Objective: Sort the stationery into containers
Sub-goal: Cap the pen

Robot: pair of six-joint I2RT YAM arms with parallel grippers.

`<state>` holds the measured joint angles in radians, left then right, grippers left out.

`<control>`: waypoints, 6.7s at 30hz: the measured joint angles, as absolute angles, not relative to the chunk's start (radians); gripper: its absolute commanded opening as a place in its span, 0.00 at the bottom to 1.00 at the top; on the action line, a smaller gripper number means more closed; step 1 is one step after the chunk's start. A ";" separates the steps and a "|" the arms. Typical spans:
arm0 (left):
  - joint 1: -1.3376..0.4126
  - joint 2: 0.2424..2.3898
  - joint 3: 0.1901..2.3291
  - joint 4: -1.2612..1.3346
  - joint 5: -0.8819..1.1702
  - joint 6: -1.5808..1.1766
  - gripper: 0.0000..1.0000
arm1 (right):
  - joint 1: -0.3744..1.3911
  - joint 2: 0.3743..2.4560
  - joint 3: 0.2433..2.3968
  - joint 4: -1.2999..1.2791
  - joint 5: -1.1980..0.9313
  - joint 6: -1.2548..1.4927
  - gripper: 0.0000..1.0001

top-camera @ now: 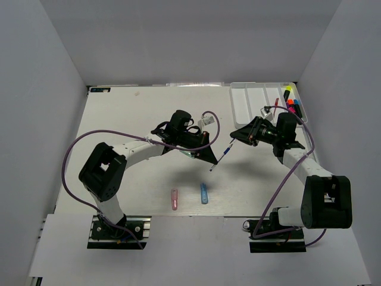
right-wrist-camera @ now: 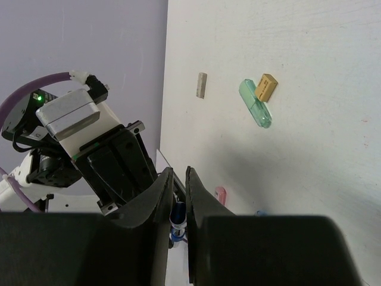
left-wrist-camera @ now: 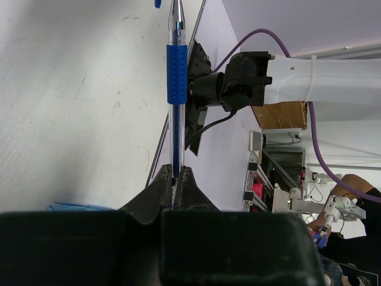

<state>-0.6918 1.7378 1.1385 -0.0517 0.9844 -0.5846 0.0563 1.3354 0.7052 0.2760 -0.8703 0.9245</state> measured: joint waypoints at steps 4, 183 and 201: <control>-0.692 1.738 1.139 -0.052 0.984 -0.584 0.00 | 0.060 1.335 0.705 0.263 -0.874 0.916 0.00; -0.735 1.745 1.123 -0.277 0.902 -0.501 0.00 | 0.237 1.384 0.698 0.290 -0.710 0.880 0.00; -0.735 1.746 1.155 -0.360 0.859 -0.442 0.00 | 0.258 1.380 0.690 0.323 -0.690 0.890 0.00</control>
